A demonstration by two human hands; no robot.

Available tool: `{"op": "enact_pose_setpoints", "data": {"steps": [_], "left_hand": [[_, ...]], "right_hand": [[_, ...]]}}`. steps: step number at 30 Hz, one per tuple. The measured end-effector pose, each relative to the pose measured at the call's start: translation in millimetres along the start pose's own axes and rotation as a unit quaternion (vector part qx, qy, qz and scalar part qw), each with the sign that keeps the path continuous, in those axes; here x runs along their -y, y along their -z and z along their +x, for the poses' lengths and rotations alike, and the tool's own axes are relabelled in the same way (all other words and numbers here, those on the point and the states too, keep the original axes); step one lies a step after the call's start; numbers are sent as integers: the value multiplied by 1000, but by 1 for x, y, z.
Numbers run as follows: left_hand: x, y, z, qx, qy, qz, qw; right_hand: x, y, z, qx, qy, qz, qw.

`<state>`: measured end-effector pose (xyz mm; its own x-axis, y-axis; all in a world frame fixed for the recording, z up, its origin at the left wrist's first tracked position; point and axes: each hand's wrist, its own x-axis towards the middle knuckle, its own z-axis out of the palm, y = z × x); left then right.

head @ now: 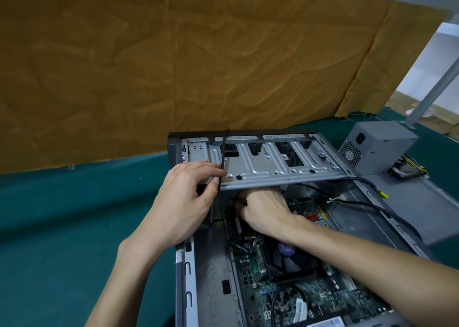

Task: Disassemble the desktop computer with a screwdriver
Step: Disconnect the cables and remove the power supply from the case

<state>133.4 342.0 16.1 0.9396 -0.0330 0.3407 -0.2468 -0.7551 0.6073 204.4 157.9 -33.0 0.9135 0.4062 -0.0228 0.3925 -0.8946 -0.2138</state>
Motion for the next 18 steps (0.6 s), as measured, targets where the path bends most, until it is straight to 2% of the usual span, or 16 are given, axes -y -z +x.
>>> {"op": "enact_pose_setpoints", "data": {"steps": [2, 5, 8, 11, 15, 16, 18], "left_hand": [[0, 0, -1, -1, -2, 0, 1000], [0, 0, 0, -4, -7, 4, 1000], [1, 0, 0, -7, -10, 4, 1000], [-2, 0, 0, -10, -17, 10, 1000], [-18, 4, 2, 36, -44, 64, 996], [-24, 5, 1, 55, -51, 90, 993], [-35, 4, -1, 72, -59, 159, 983]], "right_hand": [[-1, 3, 1, -5, 22, 9, 1000], [-4, 9, -1, 68, 51, 82, 993], [-9, 20, -11, 133, 85, 86, 984], [-23, 39, -27, 156, 116, 44, 980], [-51, 56, -57, 306, 106, -57, 944], [-55, 55, -65, 315, 113, -83, 939], [-60, 50, -74, 269, 141, -121, 945]]}}
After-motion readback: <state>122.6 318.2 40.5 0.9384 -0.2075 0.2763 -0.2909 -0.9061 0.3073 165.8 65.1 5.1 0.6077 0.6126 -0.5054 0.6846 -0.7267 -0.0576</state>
